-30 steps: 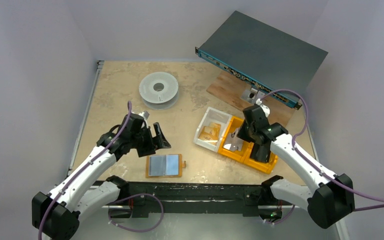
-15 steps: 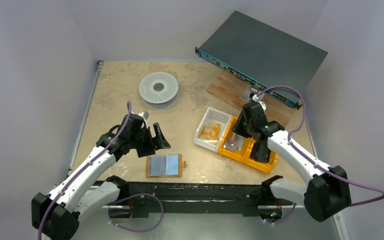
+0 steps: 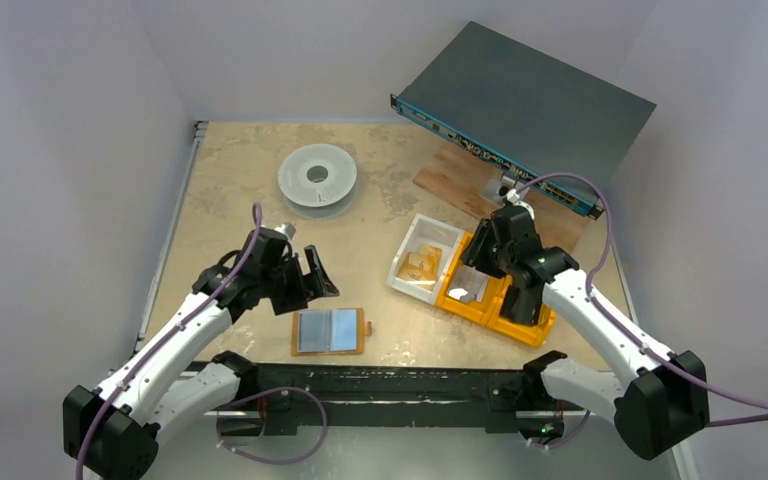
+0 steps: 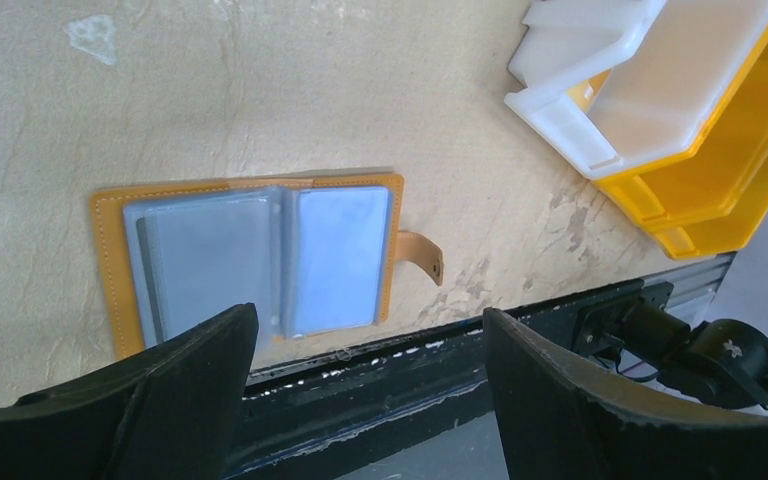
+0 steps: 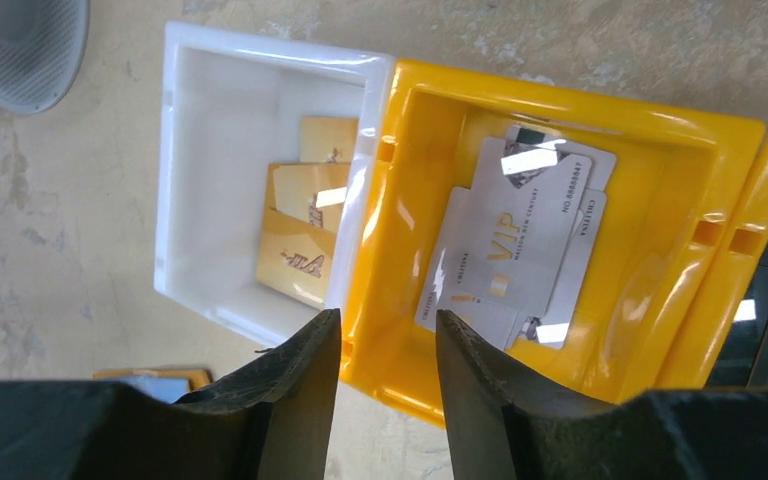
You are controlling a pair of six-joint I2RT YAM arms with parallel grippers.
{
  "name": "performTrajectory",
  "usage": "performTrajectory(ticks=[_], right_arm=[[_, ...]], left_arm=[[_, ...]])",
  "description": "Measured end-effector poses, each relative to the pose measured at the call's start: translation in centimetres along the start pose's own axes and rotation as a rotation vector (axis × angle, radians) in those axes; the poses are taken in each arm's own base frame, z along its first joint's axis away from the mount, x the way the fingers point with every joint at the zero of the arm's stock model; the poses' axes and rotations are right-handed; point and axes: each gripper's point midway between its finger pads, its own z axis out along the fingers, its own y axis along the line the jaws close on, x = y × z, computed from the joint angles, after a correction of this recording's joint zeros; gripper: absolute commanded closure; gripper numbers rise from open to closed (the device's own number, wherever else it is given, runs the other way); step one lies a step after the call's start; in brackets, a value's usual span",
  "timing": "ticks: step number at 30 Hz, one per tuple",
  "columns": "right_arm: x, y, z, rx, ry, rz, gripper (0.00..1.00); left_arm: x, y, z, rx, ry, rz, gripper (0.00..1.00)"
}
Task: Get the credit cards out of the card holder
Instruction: Place the credit card in the storage box, then remove the credit card from the card holder.
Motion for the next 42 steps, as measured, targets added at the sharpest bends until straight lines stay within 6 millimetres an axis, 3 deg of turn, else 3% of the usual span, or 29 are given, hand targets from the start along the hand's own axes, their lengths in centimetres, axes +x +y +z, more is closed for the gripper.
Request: performTrajectory(ticks=[4, 6, 12, 15, 20, 24, 27, 30, 34, 39, 42], right_arm=[[1.0, 1.7, -0.6, -0.060, 0.017, -0.026, 0.53], [2.7, 3.4, -1.0, -0.104, 0.046, -0.077, 0.52], [12.8, 10.0, -2.3, -0.259, 0.250, -0.341, 0.52], [16.3, 12.1, -2.4, -0.283, 0.313, -0.435, 0.51], [20.0, 16.3, -2.2, -0.333, 0.341, -0.530, 0.43], [22.5, 20.0, -1.5, -0.363, 0.326, -0.591, 0.33], [24.3, 22.1, -0.4, -0.351, 0.296, -0.647, 0.31], [26.2, 23.3, 1.0, -0.327, 0.280, -0.690, 0.29], [28.2, 22.8, 2.9, -0.267, 0.277, -0.747, 0.28], [28.2, 23.0, 4.2, -0.207, 0.243, -0.777, 0.28], [27.9, 23.6, 4.5, -0.193, 0.217, -0.779, 0.33]], left_arm=[[-0.4, 0.9, 0.1, -0.041, -0.034, -0.022, 0.25], [-0.3, 1.6, 0.2, -0.065, -0.050, -0.041, 0.29], [0.8, 5.2, 1.4, -0.202, -0.064, -0.135, 0.33], [0.8, 6.4, 1.3, -0.257, -0.072, -0.163, 0.31], [-1.0, 7.7, 0.6, -0.318, -0.102, -0.233, 0.26], [-3.1, 7.3, -0.6, -0.294, -0.135, -0.264, 0.26], [-4.4, 7.4, -1.3, -0.271, -0.155, -0.298, 0.26], [-5.1, 8.1, -1.7, -0.256, -0.163, -0.352, 0.26], [-5.7, 8.6, -2.1, -0.233, -0.162, -0.393, 0.26], [-5.8, 8.7, -2.2, -0.215, -0.151, -0.407, 0.26], [-5.8, 8.6, -2.1, -0.209, -0.142, -0.405, 0.26]])
